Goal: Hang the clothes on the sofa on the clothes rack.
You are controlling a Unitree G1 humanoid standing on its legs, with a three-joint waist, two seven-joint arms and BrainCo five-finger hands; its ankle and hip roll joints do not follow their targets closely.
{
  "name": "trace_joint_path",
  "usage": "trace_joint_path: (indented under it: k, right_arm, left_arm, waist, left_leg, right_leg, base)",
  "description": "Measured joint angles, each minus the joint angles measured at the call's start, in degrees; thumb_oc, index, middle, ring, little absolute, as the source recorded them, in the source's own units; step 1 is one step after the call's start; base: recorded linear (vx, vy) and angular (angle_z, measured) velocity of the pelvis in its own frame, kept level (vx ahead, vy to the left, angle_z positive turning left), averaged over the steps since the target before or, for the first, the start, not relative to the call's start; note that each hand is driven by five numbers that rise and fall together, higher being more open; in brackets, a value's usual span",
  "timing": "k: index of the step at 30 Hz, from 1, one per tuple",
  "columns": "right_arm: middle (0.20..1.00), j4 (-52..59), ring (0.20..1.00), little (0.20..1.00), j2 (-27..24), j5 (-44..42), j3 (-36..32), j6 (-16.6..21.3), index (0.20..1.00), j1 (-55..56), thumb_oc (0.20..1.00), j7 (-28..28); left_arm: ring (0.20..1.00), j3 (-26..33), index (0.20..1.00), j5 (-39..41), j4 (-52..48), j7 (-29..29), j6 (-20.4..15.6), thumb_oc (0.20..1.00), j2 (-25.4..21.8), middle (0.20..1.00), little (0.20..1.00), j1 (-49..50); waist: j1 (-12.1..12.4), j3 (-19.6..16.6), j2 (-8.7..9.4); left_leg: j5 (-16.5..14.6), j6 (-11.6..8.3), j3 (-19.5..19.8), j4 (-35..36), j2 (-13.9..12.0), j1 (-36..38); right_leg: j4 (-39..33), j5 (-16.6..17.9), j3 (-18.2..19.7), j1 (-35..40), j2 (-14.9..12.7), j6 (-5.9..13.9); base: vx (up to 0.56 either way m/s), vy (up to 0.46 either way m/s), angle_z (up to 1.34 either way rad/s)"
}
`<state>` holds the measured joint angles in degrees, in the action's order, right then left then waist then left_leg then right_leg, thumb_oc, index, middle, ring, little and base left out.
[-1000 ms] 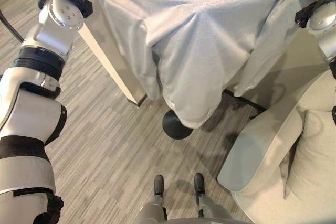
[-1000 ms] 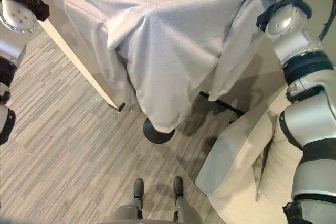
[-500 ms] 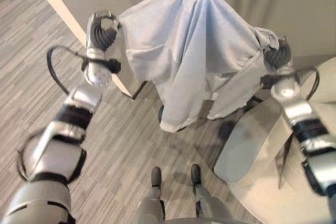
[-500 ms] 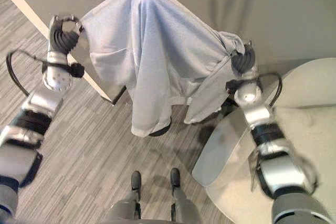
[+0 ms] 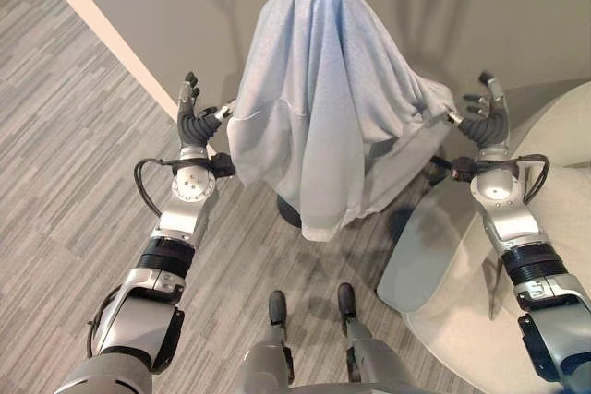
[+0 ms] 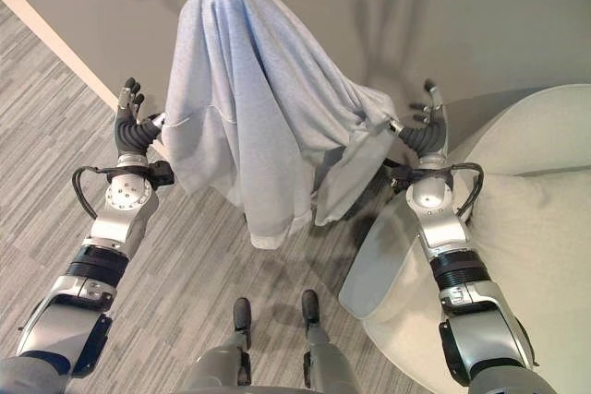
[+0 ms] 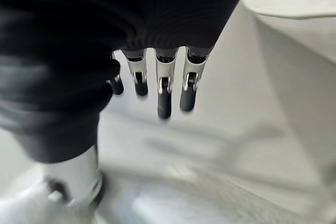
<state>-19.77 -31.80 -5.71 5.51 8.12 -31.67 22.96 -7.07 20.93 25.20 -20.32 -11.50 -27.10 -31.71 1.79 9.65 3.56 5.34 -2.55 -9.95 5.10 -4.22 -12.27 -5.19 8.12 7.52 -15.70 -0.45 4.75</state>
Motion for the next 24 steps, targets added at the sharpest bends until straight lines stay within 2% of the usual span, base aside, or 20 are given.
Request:
trace_joint_path:
  k: [4,8,11,13,16,19,21,22,24]
  right_arm:
    - [1.0,12.07,1.0,1.0,-2.21,0.11,-5.35,1.39,1.0,10.35,1.0,-3.26]
    - [1.0,23.02,1.0,1.0,-3.19,0.29,-6.47,2.61,1.0,24.19,1.0,-10.53]
    - [1.0,22.93,1.0,1.0,3.42,-0.06,-6.53,3.53,1.0,32.55,1.0,-15.86]
    - [1.0,21.14,1.0,1.0,5.81,-0.5,-6.28,3.53,1.0,36.28,1.0,-18.06]
    - [1.0,17.69,1.0,1.0,6.92,-4.67,-4.05,3.63,1.0,38.13,1.0,-20.98]
    - [1.0,13.55,1.0,1.0,4.82,-6.75,2.99,3.83,1.0,37.1,1.0,-25.35]
    - [1.0,3.91,1.0,1.0,5.8,-6.81,7.21,4.77,1.0,35.05,1.0,-27.71]
    - [1.0,-9.98,1.0,1.0,8.46,-6.69,10.78,3.95,1.0,31.9,1.0,-27.31]
    - [1.0,-21.55,1.0,1.0,12.23,-6.62,12.13,1.13,1.0,30.09,1.0,-26.37]
  left_arm:
    - [1.0,4.82,1.0,0.65,-6.76,2.37,-1.46,1.0,0.47,1.0,1.0,8.01]
    - [1.0,7.83,1.0,0.73,-5.72,6.09,-2.05,1.0,3.34,1.0,1.0,19.85]
    - [1.0,11.58,1.0,5.22,4.74,9.37,-0.67,1.0,12.29,1.0,1.0,28.03]
    - [1.0,10.15,1.0,4.87,9.63,10.84,0.45,1.0,14.3,1.0,1.0,31.91]
    - [1.0,6.48,1.0,-3.02,17.31,12.07,0.89,1.0,13.57,1.0,1.0,33.68]
    - [1.0,1.77,1.0,-11.45,23.23,14.3,2.04,1.0,11.24,1.0,1.0,32.54]
    - [1.0,-1.11,1.0,-15.93,24.79,16.2,1.94,1.0,10.03,1.0,1.0,30.79]
    - [1.0,-2.04,1.0,-16.12,26.14,16.39,1.98,1.0,9.98,1.0,1.0,29.04]
    - [1.0,-1.98,1.0,-16.07,27.18,16.19,1.98,1.0,10.95,1.0,1.0,26.64]
  waist:
    - [-0.26,0.05,0.04]
    - [-1.67,0.1,0.16]
    - [-3.04,0.16,0.4]
    - [-3.28,0.17,0.67]
    - [-3.83,0.16,0.63]
    - [-3.92,0.04,0.74]
    - [-3.81,-0.28,0.96]
    - [-3.43,-0.65,1.21]
    - [-2.92,-0.72,1.06]
  left_leg:
    - [-0.29,-0.08,-0.3,0.02,-0.16,1.5]
    - [-0.36,-0.07,-0.88,0.02,-0.21,1.54]
    - [-0.86,0.15,-2.37,0.03,-0.1,2.07]
    - [-1.09,0.14,-3.34,0.05,-0.1,2.12]
    - [-1.12,0.14,-3.57,0.33,-0.09,2.11]
    - [-1.18,0.23,-4.23,0.29,-0.07,2.1]
    - [-1.2,0.26,-4.42,0.02,-0.06,2.23]
    - [-1.22,0.27,-4.5,0.03,-0.12,2.31]
    - [-1.22,0.27,-4.49,0.02,-0.12,2.29]
  right_leg:
    - [-0.02,-0.22,0.08,1.49,0.14,0.22]
    - [-0.01,-0.69,0.63,1.25,0.21,0.85]
    - [-0.02,-0.77,1.85,1.12,0.16,0.76]
    - [-0.01,-0.8,2.41,0.73,0.15,0.67]
    - [-0.01,-0.75,2.62,0.6,0.16,0.62]
    - [0.0,-0.58,2.86,0.33,0.09,0.66]
    - [0.0,-0.17,2.92,0.38,0.09,0.13]
    - [0.0,-0.2,2.92,0.45,0.12,0.17]
    - [0.0,-0.18,2.91,0.43,0.13,0.14]
  base:
    - [0.0,0.0,0.0]
    - [-0.02,-0.007,-0.08]
    - [-0.02,0.005,-0.23]
    - [-0.03,0.001,-0.22]
    - [-0.04,0.008,-0.06]
    - [-0.04,-0.001,-0.08]
    - [-0.04,-0.022,-0.05]
    - [0.0,0.0,0.0]
    - [0.0,0.0,0.0]
